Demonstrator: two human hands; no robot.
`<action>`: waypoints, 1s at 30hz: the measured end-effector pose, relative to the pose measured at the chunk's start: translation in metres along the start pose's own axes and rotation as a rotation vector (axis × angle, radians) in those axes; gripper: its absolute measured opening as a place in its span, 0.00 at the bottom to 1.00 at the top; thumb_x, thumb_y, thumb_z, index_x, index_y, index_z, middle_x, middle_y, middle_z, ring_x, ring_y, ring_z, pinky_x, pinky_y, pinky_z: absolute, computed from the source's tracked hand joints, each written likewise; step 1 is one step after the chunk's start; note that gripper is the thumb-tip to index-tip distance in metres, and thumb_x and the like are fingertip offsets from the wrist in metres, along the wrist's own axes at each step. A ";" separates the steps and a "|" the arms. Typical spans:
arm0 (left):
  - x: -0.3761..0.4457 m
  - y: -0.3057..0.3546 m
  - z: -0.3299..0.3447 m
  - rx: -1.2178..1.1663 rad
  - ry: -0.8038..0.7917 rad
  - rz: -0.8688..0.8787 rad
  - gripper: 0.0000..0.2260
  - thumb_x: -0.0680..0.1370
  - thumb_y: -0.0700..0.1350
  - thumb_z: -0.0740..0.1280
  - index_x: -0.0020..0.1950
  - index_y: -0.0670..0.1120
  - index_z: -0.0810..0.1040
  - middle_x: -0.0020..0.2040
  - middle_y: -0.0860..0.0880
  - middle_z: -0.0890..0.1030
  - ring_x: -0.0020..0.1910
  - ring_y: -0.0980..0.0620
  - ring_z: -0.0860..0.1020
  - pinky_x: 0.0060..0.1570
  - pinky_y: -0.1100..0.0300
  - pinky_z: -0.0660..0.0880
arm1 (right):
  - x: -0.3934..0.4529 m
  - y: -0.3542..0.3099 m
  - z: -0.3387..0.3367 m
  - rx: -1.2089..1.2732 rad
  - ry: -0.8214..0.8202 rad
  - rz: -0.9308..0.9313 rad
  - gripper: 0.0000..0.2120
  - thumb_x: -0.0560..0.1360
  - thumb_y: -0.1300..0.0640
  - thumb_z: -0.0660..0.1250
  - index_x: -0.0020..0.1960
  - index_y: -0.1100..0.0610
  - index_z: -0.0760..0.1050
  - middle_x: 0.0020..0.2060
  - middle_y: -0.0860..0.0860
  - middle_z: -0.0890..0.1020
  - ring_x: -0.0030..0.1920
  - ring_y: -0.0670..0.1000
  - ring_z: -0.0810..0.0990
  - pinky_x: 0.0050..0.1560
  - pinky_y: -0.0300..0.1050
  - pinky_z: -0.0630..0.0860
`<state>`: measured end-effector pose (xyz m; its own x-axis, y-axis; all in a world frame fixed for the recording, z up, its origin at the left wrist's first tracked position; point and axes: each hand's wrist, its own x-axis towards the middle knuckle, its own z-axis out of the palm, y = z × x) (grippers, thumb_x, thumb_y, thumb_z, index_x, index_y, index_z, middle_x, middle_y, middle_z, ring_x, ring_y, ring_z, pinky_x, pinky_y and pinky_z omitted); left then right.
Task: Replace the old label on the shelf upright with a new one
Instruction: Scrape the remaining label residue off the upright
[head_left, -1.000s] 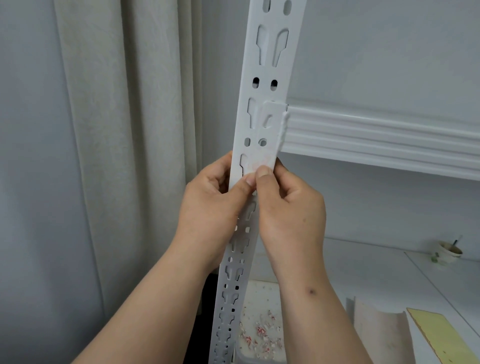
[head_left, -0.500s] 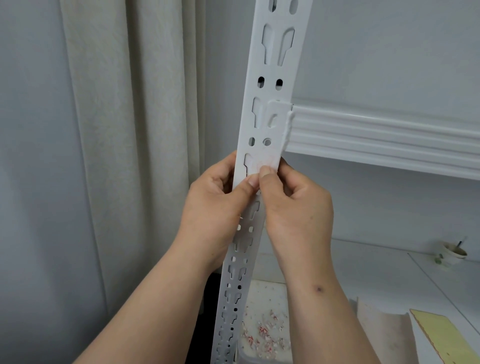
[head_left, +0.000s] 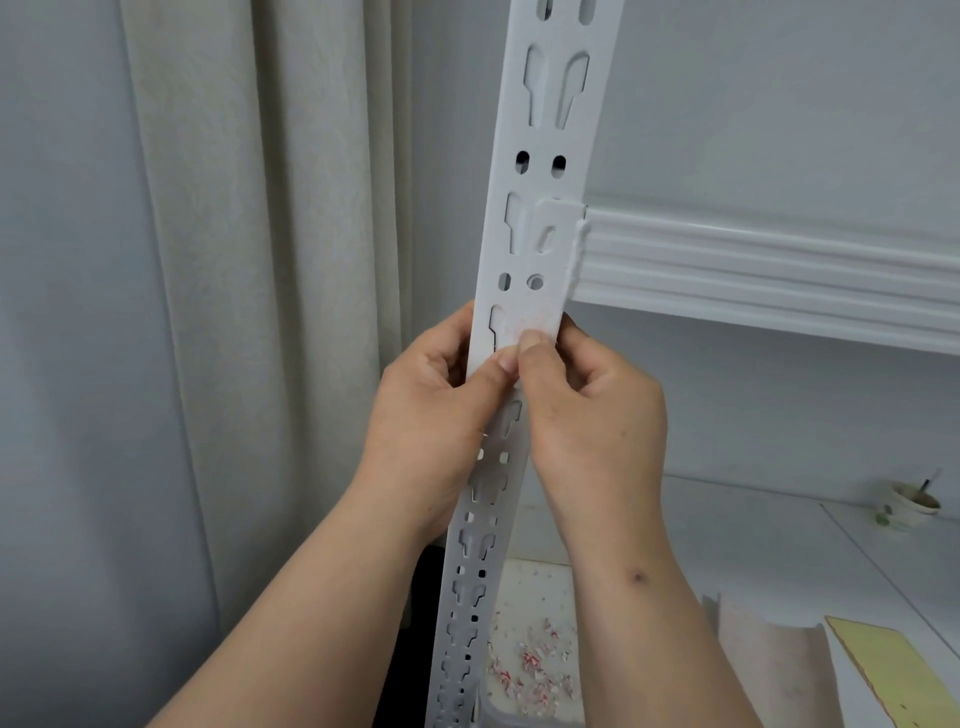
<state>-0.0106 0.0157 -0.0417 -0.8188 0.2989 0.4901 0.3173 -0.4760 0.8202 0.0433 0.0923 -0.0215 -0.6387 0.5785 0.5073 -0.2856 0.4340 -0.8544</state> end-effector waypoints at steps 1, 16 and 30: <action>0.000 0.000 0.000 0.000 -0.001 0.000 0.13 0.79 0.36 0.67 0.61 0.47 0.81 0.53 0.49 0.87 0.56 0.50 0.84 0.57 0.59 0.78 | 0.001 0.000 0.002 -0.013 0.009 -0.002 0.09 0.76 0.51 0.64 0.43 0.50 0.82 0.25 0.43 0.79 0.25 0.43 0.73 0.26 0.29 0.65; -0.003 0.002 0.002 0.013 -0.001 -0.010 0.12 0.79 0.37 0.67 0.60 0.49 0.82 0.53 0.48 0.87 0.56 0.48 0.84 0.60 0.51 0.78 | 0.004 0.002 0.004 -0.068 0.023 -0.022 0.11 0.75 0.49 0.64 0.38 0.52 0.79 0.24 0.43 0.77 0.27 0.46 0.74 0.31 0.39 0.67; -0.001 0.008 0.014 0.025 0.163 -0.018 0.08 0.78 0.41 0.70 0.45 0.52 0.86 0.47 0.49 0.88 0.51 0.46 0.85 0.52 0.54 0.81 | -0.005 0.012 -0.001 -0.012 -0.064 -0.039 0.11 0.80 0.50 0.59 0.55 0.44 0.80 0.31 0.43 0.80 0.30 0.41 0.75 0.31 0.29 0.67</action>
<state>-0.0007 0.0233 -0.0319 -0.8906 0.1681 0.4226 0.3121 -0.4500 0.8368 0.0432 0.0952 -0.0344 -0.6721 0.5155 0.5316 -0.3032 0.4634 -0.8327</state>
